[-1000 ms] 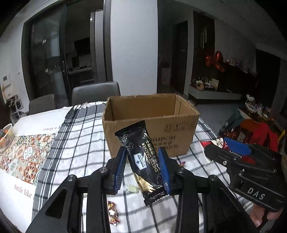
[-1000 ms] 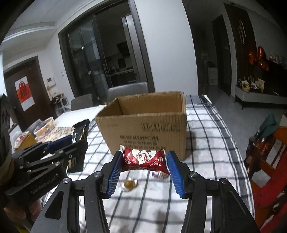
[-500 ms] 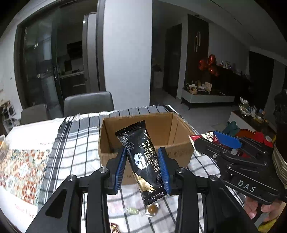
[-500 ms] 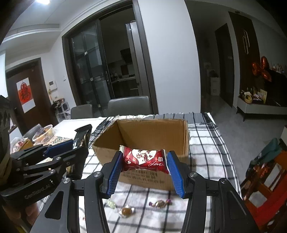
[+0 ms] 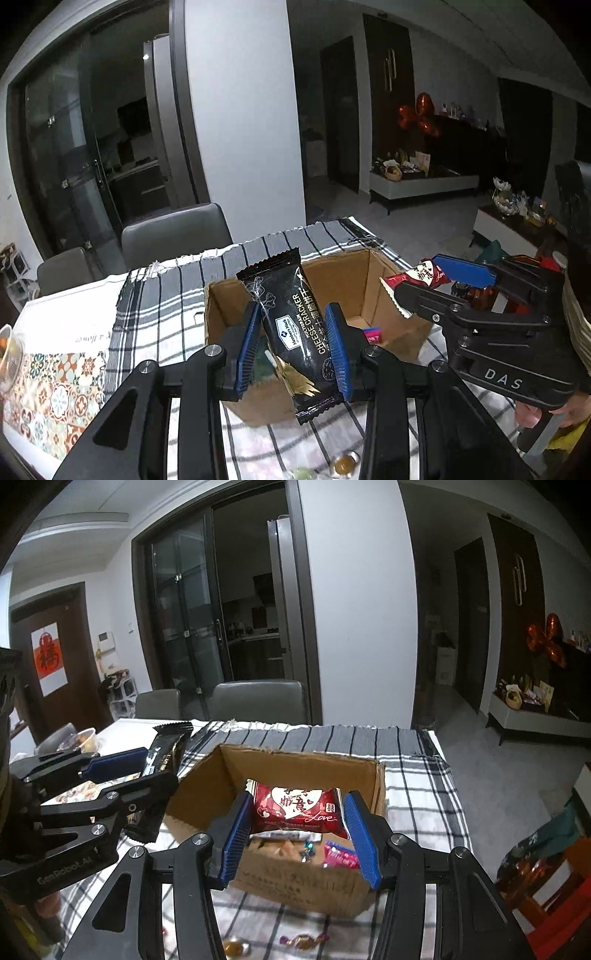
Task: Organize snacks
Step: 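Carry the black bar and red snack into the box and release both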
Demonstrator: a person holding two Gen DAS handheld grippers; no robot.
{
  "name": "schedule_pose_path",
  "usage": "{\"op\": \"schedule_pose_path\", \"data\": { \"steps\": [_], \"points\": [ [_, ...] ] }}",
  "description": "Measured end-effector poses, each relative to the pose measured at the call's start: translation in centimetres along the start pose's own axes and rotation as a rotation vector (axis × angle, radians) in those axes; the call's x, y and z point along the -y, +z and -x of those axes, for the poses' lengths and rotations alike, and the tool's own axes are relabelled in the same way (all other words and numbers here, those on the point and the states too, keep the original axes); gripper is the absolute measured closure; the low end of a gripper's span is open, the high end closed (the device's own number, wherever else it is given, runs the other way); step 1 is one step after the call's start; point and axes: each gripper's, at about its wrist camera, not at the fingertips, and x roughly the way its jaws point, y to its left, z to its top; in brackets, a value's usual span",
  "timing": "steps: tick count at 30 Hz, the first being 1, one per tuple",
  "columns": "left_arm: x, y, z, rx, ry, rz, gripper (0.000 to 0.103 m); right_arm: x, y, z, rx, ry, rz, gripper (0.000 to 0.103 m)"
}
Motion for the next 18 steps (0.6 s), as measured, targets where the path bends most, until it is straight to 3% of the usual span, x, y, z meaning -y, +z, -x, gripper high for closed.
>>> {"op": "schedule_pose_path", "data": {
  "steps": [4,8,9,18],
  "points": [
    [-0.3,0.6,-1.8,-0.024,-0.012,-0.006,0.066,0.5,0.4,-1.5,-0.014,-0.009,-0.006,0.05],
    [-0.7,0.7,-2.7,-0.028,0.004,0.011,0.047,1.1,0.8,-2.8,-0.032,-0.021,-0.019,0.041],
    [-0.8,0.7,-2.6,-0.024,0.01,0.018,0.046,1.3,0.8,-2.9,-0.033,-0.026,-0.026,0.037],
    [-1.0,-1.0,0.7,0.005,0.055,0.044,0.039,-0.1,-0.2,-0.5,0.0,-0.044,0.013,0.037]
  ]
}}
